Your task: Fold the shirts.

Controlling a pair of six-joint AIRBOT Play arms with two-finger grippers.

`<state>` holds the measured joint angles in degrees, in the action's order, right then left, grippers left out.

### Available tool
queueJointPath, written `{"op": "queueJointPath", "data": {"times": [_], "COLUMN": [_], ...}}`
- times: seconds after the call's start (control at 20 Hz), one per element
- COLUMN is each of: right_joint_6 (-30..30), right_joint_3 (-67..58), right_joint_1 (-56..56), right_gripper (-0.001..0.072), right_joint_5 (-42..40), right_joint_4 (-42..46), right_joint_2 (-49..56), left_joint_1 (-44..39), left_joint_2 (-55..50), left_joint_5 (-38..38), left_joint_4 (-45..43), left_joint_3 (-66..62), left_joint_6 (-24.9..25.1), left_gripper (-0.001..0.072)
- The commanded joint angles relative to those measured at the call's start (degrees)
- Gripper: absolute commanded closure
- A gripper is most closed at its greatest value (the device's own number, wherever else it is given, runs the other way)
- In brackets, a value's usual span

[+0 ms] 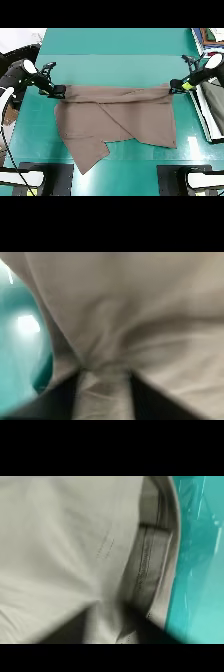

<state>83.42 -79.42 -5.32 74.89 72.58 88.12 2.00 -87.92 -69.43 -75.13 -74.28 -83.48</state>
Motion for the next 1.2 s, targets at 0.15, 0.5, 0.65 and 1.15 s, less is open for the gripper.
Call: {"op": "queueJointPath", "data": {"times": [0.15, 0.5, 0.65, 1.15], "right_joint_6": [-1.33, -1.46, -1.46, -1.49], "right_joint_3": [3.93, 17.88, 20.96, 21.33], "right_joint_1": [2.32, 5.33, 4.37, 1.55], "right_gripper": [0.0262, 0.0261, 0.0261, 0.0261], "right_joint_5": [3.8, 1.49, 0.02, -1.49], "right_joint_4": [-6.93, -7.1, -7.1, -8.68], "right_joint_2": [-5.05, -23.5, -26.91, -27.52], "left_joint_1": [0.07, 0.07, 0.07, 0.04], "left_joint_2": [7.58, 31.23, 35.89, 36.39], "left_joint_5": [-2.56, -4.81, -4.83, 2.51], "left_joint_4": [1.68, -0.22, 4.37, 16.94], "left_joint_3": [4.63, 33.86, 42.27, 52.98], "left_joint_6": [1.07, -1.36, -2.23, -1.99], "left_gripper": [0.0277, 0.0277, 0.0277, 0.0278]}}
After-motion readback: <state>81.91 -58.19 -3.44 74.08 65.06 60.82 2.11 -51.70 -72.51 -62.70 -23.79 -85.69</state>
